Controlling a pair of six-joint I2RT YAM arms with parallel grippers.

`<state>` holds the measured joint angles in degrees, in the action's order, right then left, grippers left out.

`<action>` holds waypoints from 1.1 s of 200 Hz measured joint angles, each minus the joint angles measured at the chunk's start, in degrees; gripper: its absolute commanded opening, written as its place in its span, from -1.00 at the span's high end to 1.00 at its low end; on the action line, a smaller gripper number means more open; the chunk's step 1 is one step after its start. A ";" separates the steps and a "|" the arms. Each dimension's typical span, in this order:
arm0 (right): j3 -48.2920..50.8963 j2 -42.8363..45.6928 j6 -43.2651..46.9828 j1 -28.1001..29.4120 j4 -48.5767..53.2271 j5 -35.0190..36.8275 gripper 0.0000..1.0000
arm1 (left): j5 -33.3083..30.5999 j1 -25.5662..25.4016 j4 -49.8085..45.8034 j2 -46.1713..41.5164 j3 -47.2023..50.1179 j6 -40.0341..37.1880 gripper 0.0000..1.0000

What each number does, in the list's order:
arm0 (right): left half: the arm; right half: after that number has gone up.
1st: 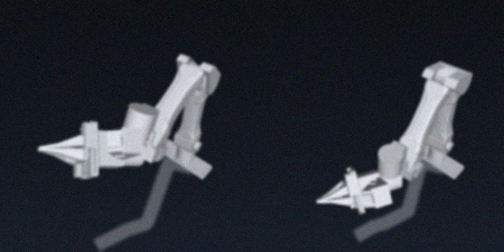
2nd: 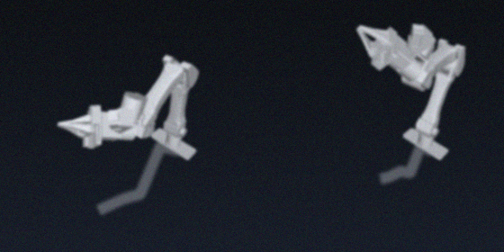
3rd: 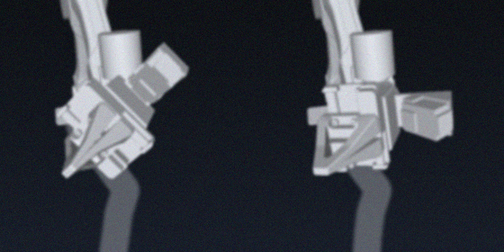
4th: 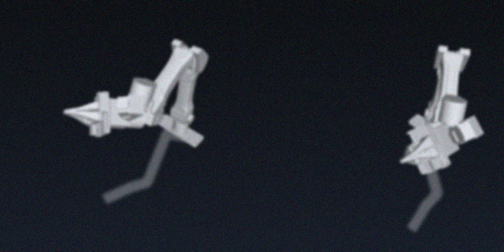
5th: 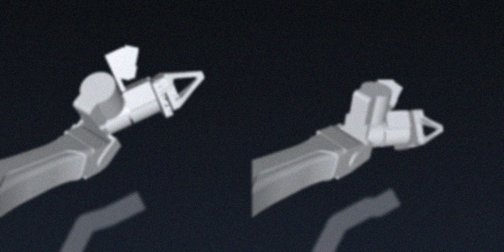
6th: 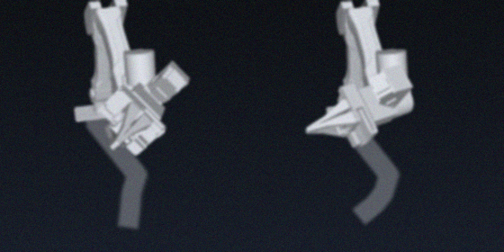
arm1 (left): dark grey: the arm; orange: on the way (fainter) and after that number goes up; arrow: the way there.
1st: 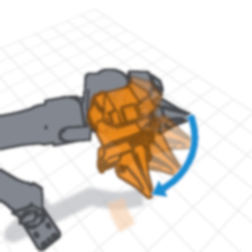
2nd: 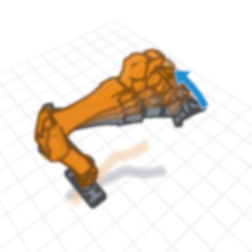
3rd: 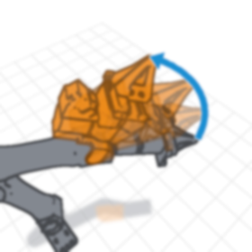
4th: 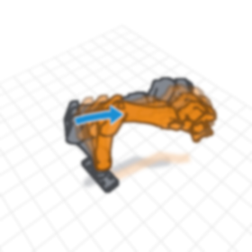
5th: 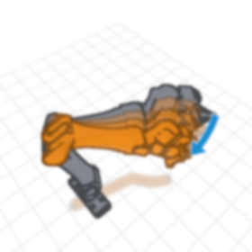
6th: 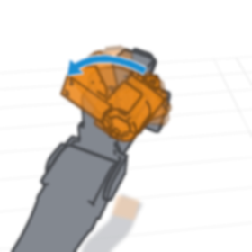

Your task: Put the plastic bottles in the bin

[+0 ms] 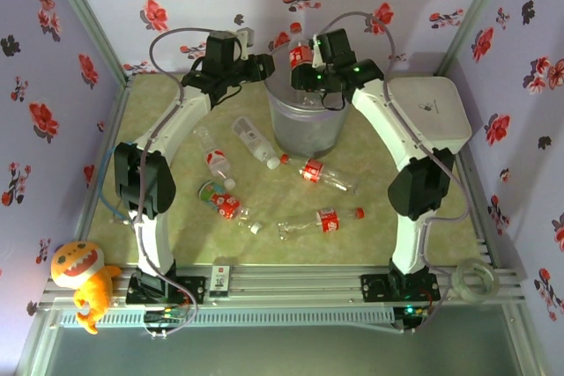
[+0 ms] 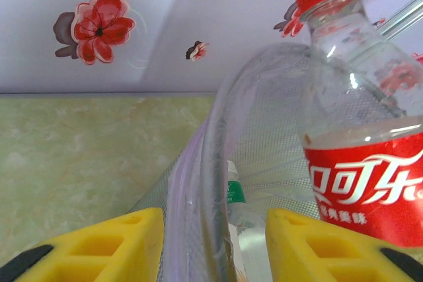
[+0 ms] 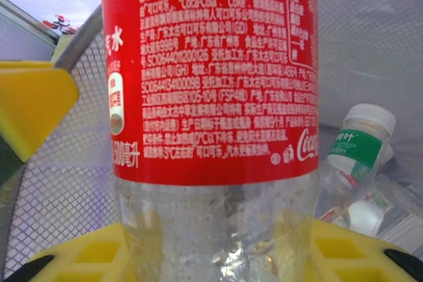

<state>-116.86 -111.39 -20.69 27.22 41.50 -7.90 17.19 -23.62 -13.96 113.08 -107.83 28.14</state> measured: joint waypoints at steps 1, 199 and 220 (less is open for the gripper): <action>0.04 0.00 -0.02 0.04 -0.02 0.02 0.08 | 0.00 0.00 0.00 0.00 0.00 0.00 0.08; -9.29 -5.53 3.06 -2.73 5.35 2.73 0.11 | -0.02 -0.11 -0.24 0.28 -0.02 0.00 0.08; -11.41 -9.07 3.34 -2.21 6.25 2.67 0.16 | -0.02 -0.11 -0.22 0.33 -0.15 0.00 0.08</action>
<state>-128.27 -120.46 -17.34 25.02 47.75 -5.23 17.17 -23.73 -14.17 113.40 -107.98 28.14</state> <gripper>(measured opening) 0.443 0.461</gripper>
